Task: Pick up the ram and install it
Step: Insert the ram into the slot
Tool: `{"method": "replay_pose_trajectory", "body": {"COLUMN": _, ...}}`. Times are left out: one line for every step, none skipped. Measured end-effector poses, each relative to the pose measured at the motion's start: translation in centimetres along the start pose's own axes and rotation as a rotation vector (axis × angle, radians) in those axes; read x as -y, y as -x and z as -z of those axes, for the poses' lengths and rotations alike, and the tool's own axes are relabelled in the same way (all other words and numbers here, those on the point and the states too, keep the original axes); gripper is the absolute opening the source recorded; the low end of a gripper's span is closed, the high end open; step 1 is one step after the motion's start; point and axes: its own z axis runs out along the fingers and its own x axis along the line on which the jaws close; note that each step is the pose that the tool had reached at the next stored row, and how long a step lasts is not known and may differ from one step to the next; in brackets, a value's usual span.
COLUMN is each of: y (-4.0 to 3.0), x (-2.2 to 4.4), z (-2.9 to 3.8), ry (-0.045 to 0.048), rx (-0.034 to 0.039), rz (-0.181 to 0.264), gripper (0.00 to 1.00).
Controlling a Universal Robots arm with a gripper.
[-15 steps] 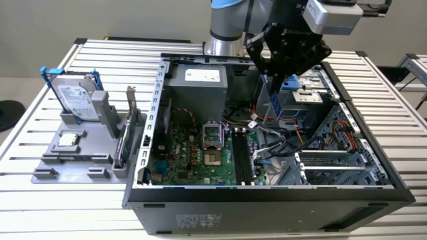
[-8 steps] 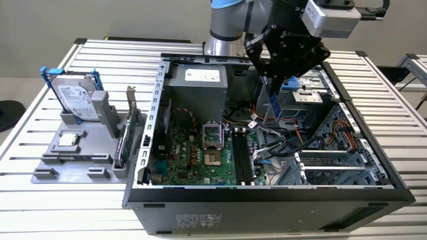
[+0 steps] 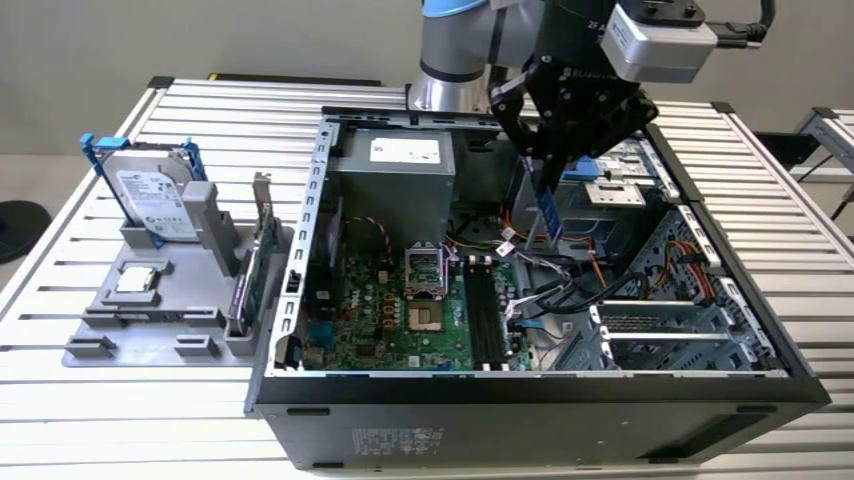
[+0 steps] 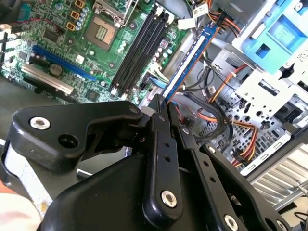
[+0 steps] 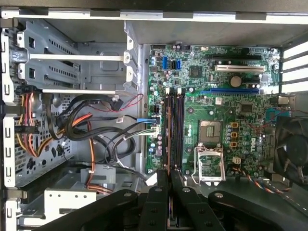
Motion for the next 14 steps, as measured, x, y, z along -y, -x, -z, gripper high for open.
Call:
{"method": "replay_pose_trajectory", "body": {"y": 0.00, "x": 0.00, "z": -0.04, "ry": 0.0000, "rx": 0.0000, "rz": 0.000, "gripper": 0.00}}
{"method": "replay_pose_trajectory", "body": {"y": 0.00, "x": 0.00, "z": -0.09, "ry": 0.0000, "rx": 0.0000, "rz": 0.000, "gripper": 0.00}}
{"method": "replay_pose_trajectory", "body": {"y": 0.00, "x": 0.00, "z": -0.15, "ry": -0.0001, "rx": 0.0000, "rz": 0.000, "gripper": 0.00}}
{"method": "replay_pose_trajectory", "body": {"y": 0.00, "x": 0.00, "z": -0.19, "ry": -0.0001, "rx": 0.0000, "rz": 0.000, "gripper": 0.00}}
{"method": "replay_pose_trajectory", "body": {"y": 0.00, "x": 0.00, "z": -0.24, "ry": 0.0000, "rx": 0.0000, "rz": 0.000, "gripper": 0.00}}
{"method": "replay_pose_trajectory", "body": {"y": 0.00, "x": 0.00, "z": -0.29, "ry": 0.0000, "rx": 0.0000, "rz": 0.000, "gripper": 0.00}}
{"method": "replay_pose_trajectory", "body": {"y": 0.00, "x": 0.00, "z": -0.34, "ry": 0.0000, "rx": 0.0000, "rz": 0.000, "gripper": 0.00}}
{"method": "replay_pose_trajectory", "body": {"y": 0.00, "x": 0.00, "z": -0.39, "ry": 0.0000, "rx": 0.0000, "rz": 0.000, "gripper": 0.00}}
{"method": "replay_pose_trajectory", "body": {"y": 0.00, "x": 0.01, "z": -0.43, "ry": -0.0001, "rx": 0.0000, "rz": 0.000, "gripper": 0.00}}
{"method": "replay_pose_trajectory", "body": {"y": 0.00, "x": 0.00, "z": -0.48, "ry": -0.0001, "rx": 0.0000, "rz": 0.000, "gripper": 0.00}}
{"method": "replay_pose_trajectory", "body": {"y": 0.00, "x": 0.00, "z": -0.52, "ry": 0.0001, "rx": 0.0000, "rz": 0.000, "gripper": 0.00}}
{"method": "replay_pose_trajectory", "body": {"y": 0.00, "x": 0.01, "z": -0.57, "ry": 0.0000, "rx": 0.0000, "rz": 0.000, "gripper": 0.00}}
{"method": "replay_pose_trajectory", "body": {"y": 0.00, "x": 0.01, "z": -0.62, "ry": 0.0000, "rx": 0.0000, "rz": 0.000, "gripper": 0.00}}
{"method": "replay_pose_trajectory", "body": {"y": 0.00, "x": 0.01, "z": -0.67, "ry": -0.0001, "rx": 0.0000, "rz": 0.000, "gripper": 0.00}}
